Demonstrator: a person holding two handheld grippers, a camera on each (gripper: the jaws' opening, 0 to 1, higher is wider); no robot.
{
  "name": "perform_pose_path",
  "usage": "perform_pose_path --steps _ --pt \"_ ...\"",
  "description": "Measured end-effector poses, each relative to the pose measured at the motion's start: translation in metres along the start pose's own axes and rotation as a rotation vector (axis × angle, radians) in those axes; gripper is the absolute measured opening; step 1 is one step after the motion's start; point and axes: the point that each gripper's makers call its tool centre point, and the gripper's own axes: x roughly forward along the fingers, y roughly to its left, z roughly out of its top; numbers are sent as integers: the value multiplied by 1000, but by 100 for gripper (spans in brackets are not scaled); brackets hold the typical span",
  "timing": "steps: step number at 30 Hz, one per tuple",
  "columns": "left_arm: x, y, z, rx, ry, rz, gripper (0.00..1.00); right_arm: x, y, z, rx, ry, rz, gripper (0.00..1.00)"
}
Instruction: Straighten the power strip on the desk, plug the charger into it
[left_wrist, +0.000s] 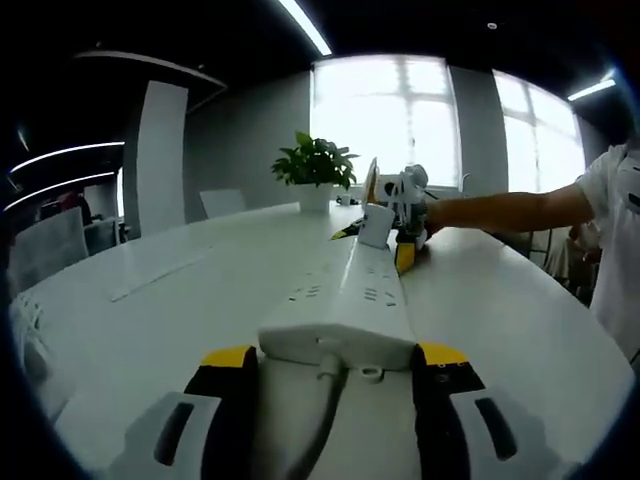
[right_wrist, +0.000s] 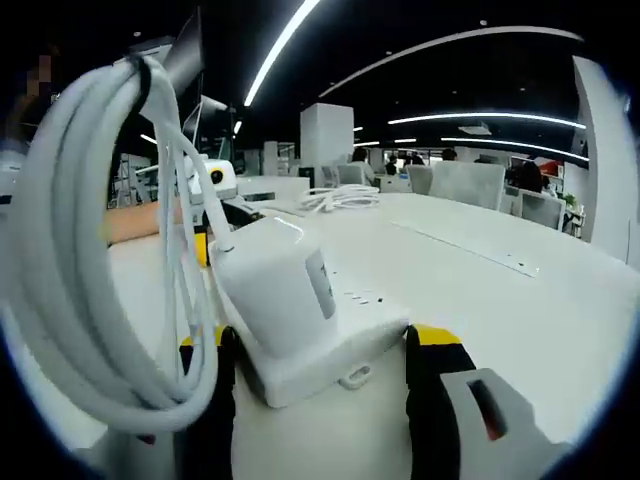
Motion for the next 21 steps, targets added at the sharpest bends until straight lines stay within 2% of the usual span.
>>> perform_pose_path --steps 7,12,21 --pt "2 -1 0 -4 -2 -10 65 3 2 -1 7 -1 -5 67" --pt "14 -1 2 -6 -5 -11 68 5 2 -1 10 1 -10 66" --pt "17 9 1 5 -16 -51 68 4 -1 0 18 1 -34 66"
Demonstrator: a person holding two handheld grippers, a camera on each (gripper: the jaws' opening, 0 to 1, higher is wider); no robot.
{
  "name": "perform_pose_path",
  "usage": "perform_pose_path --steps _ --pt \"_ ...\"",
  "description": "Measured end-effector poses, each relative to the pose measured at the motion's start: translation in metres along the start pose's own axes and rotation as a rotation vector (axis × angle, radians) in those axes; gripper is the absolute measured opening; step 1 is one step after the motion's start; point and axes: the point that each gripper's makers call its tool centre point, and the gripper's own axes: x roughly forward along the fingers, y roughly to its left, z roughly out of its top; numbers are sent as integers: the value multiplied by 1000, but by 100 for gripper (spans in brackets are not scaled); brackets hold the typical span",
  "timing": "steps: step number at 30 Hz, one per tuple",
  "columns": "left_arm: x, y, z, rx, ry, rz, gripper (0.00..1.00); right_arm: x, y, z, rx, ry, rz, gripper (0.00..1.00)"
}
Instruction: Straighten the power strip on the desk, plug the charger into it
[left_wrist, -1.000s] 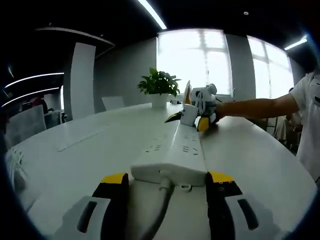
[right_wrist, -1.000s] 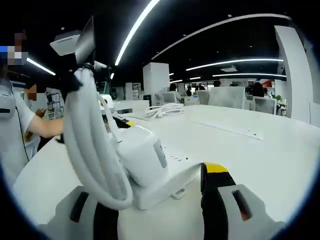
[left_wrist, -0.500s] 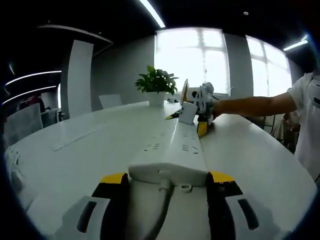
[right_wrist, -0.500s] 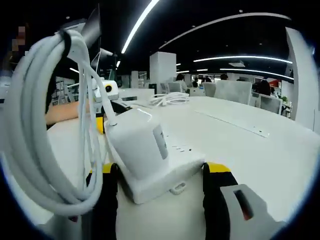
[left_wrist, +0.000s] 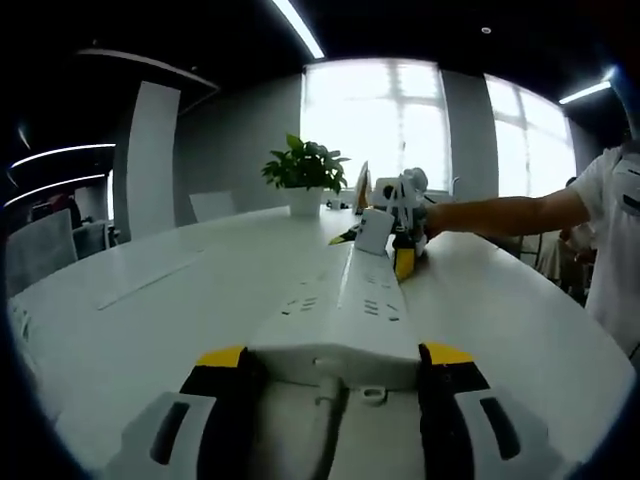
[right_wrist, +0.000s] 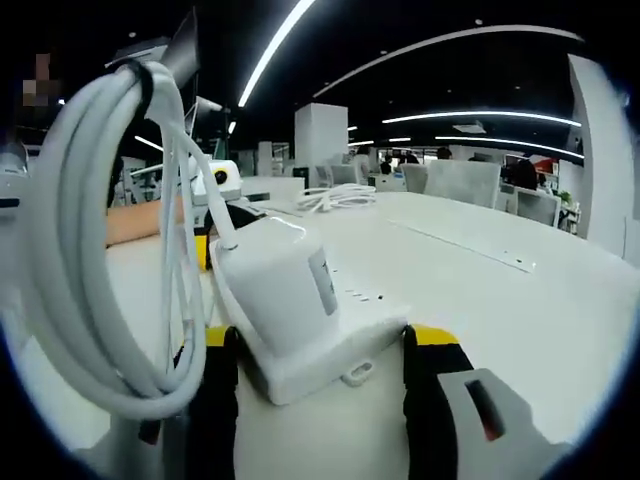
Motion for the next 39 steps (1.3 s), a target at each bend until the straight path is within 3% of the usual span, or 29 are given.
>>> perform_pose_path --steps 16,39 --pt "1 -1 4 29 -12 -88 69 -11 9 0 10 -5 -49 64" --pt "5 -1 6 37 -9 -120 69 -17 11 0 17 -6 -72 64"
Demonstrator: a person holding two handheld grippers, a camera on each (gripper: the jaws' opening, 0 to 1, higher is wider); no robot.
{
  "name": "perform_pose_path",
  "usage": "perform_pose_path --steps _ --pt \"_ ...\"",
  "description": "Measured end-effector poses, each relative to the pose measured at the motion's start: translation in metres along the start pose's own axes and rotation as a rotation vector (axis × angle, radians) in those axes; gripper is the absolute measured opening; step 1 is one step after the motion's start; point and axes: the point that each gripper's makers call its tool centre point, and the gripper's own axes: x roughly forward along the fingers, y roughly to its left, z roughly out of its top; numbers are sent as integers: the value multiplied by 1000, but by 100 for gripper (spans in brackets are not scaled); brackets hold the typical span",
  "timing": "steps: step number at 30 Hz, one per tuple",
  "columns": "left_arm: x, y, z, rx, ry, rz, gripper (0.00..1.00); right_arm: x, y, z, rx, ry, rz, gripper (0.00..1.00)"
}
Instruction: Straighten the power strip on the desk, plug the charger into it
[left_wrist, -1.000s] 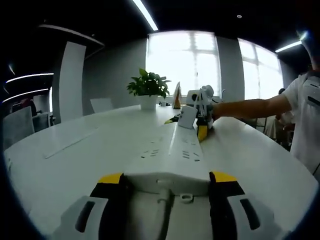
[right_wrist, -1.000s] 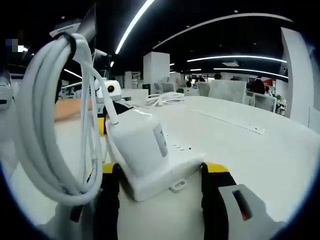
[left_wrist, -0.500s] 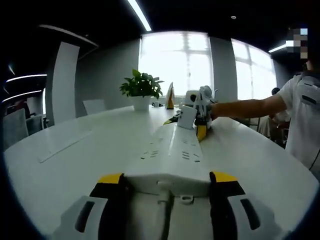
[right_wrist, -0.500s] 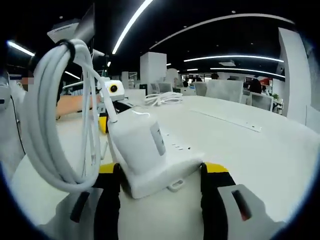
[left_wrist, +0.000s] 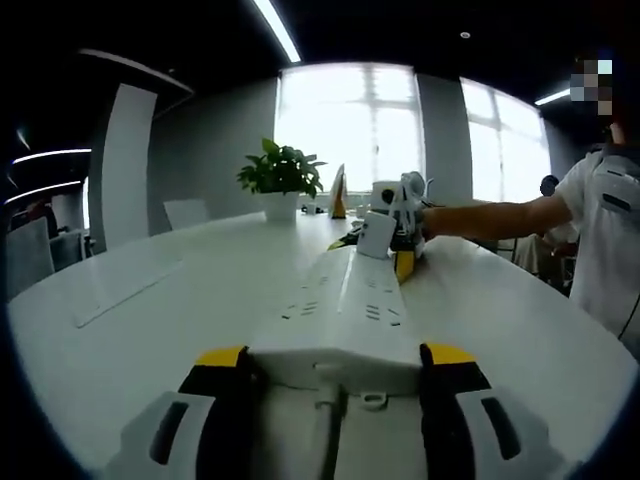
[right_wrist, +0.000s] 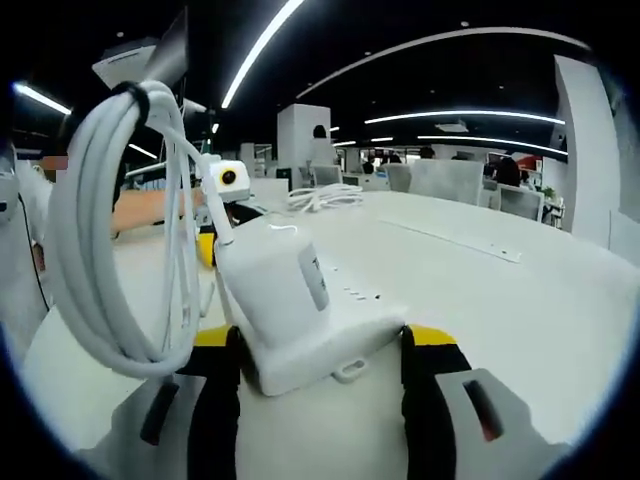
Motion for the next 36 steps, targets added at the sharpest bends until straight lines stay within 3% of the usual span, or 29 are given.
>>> perform_pose_path --steps 3,5,10,15,21,27,36 --pt "-6 -1 4 -80 -26 -13 68 -3 -5 2 29 -19 10 64" --pt "-7 -2 3 -83 -26 -4 67 -5 -5 3 41 -28 12 64" --pt "-13 -5 0 -61 -10 35 65 -11 -1 4 31 -39 11 64" --pt "-31 -3 9 -92 -88 76 66 -20 -1 7 18 -64 -27 65" --pt "-45 -2 5 -49 -95 148 63 -29 3 3 10 -59 -32 65" --pt "-55 -1 8 -70 -139 191 59 -38 13 3 -7 -63 -49 64" --pt "-58 -13 2 -36 -121 229 59 -39 28 4 5 -65 -72 64"
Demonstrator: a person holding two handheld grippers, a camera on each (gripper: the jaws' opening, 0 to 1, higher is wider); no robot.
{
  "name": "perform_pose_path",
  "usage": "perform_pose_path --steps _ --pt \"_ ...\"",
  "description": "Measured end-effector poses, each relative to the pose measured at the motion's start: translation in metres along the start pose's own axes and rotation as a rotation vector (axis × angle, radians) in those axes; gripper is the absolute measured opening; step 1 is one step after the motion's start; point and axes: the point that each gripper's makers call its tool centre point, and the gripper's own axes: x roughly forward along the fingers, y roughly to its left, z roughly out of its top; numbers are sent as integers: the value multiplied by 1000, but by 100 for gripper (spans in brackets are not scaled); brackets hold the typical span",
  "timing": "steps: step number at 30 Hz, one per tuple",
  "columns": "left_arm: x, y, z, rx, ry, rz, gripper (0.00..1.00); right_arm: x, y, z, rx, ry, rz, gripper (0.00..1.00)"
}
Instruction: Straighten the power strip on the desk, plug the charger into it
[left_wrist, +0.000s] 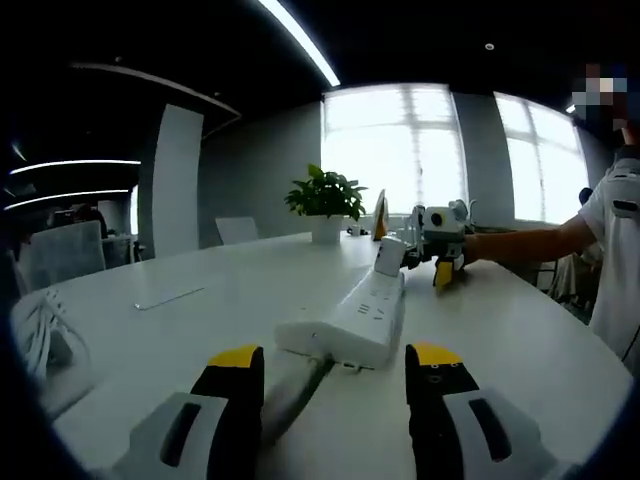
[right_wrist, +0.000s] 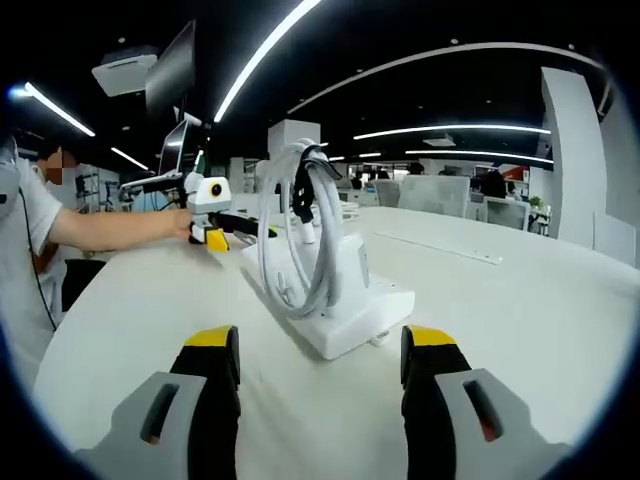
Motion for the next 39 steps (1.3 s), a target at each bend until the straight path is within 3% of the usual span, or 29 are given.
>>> perform_pose_path --steps 7,10,13,20,22,35,39 --pt "-4 -10 4 -22 -30 31 60 -2 -8 1 9 -4 -52 63" --pt "-6 -13 0 -12 -7 60 59 -1 -5 -3 -14 21 -64 63" --pt "-8 -10 -8 -97 39 107 55 -2 -4 -8 -28 55 -95 62" --pt "-12 -11 -5 -91 15 131 60 -12 -1 -2 -27 25 -149 62" --pt "-14 -11 0 -30 -10 138 60 -14 1 -1 -19 19 -153 62" --pt "-19 -25 0 -57 -25 173 60 -20 14 -2 -19 20 -158 62" --pt "-19 -39 3 -59 -32 187 59 -20 15 0 -37 19 -162 62"
